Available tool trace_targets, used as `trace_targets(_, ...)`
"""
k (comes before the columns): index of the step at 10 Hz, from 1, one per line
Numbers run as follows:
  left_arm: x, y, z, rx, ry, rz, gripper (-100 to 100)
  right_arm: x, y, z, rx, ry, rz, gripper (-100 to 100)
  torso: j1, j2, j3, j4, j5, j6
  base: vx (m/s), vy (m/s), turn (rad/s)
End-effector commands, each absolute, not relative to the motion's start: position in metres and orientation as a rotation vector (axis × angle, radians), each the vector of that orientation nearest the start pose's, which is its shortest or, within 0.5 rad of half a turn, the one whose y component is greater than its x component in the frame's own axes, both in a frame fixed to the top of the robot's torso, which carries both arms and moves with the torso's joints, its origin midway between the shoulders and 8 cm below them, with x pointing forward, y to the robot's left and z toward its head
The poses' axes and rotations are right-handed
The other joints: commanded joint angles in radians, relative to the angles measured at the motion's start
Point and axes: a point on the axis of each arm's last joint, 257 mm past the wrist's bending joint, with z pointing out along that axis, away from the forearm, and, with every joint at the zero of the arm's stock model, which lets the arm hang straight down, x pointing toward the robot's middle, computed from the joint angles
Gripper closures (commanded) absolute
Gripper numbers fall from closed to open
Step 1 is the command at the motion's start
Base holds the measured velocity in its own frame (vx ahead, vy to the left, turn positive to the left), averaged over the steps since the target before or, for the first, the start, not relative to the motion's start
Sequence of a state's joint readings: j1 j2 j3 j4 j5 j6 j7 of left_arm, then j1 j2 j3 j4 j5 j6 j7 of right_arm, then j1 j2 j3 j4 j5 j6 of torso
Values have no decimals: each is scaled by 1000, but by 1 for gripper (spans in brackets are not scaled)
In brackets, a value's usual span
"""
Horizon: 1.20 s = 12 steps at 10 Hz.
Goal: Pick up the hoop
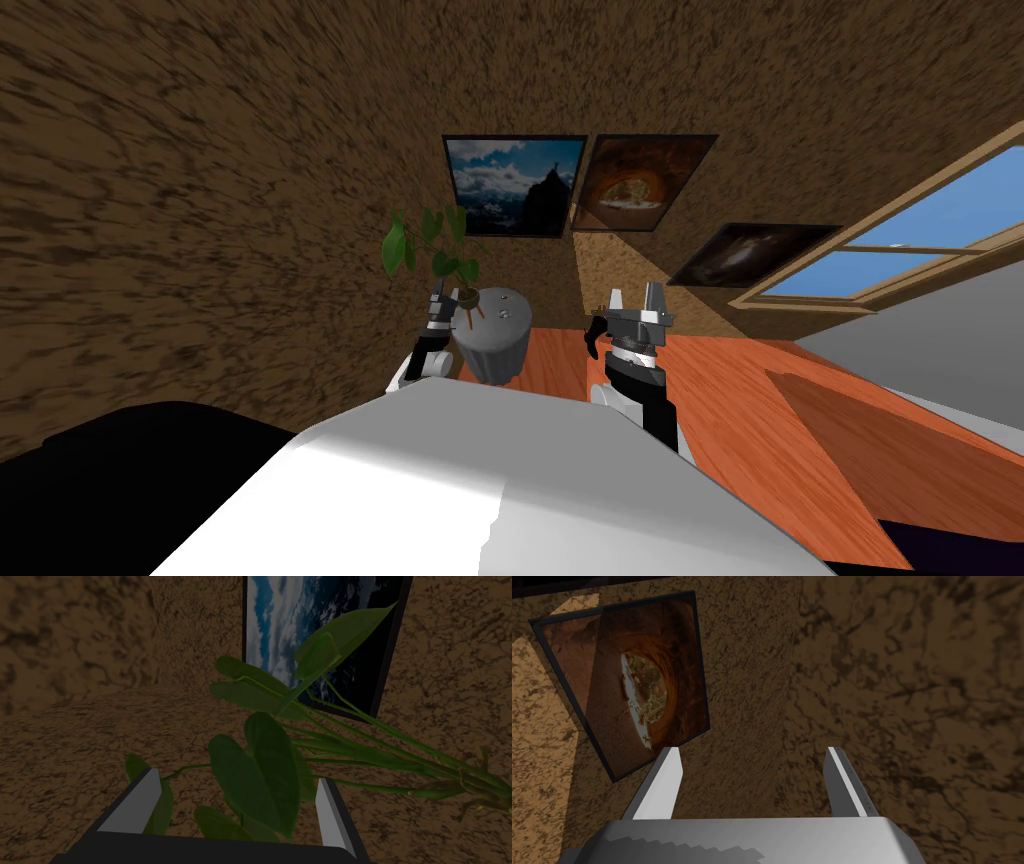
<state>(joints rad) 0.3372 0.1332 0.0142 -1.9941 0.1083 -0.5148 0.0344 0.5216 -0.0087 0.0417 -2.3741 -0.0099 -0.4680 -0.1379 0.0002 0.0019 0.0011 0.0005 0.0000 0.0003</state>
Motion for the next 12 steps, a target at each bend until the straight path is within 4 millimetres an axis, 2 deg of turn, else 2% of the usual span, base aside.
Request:
trace_targets(1, 412, 291, -59, -773, 749, -1374, -100, 330, -265, 53, 679, 548, 1483, 0, 0, 0, 0, 0, 0, 0, -31, 2, -70)
trace_targets(11, 454, 319, -133, -899, 840, -1322, -100, 330, -265, 53, 679, 548, 1483, 0, 0, -1, 0, 0, 0, 0, -21, -5, -110)
trace_targets(12, 460, 322, -132, -902, 836, -1325, -100, 330, -265, 53, 679, 548, 1483, 0, 0, -1, 0, 0, 0, -1, -21, -12, -136)
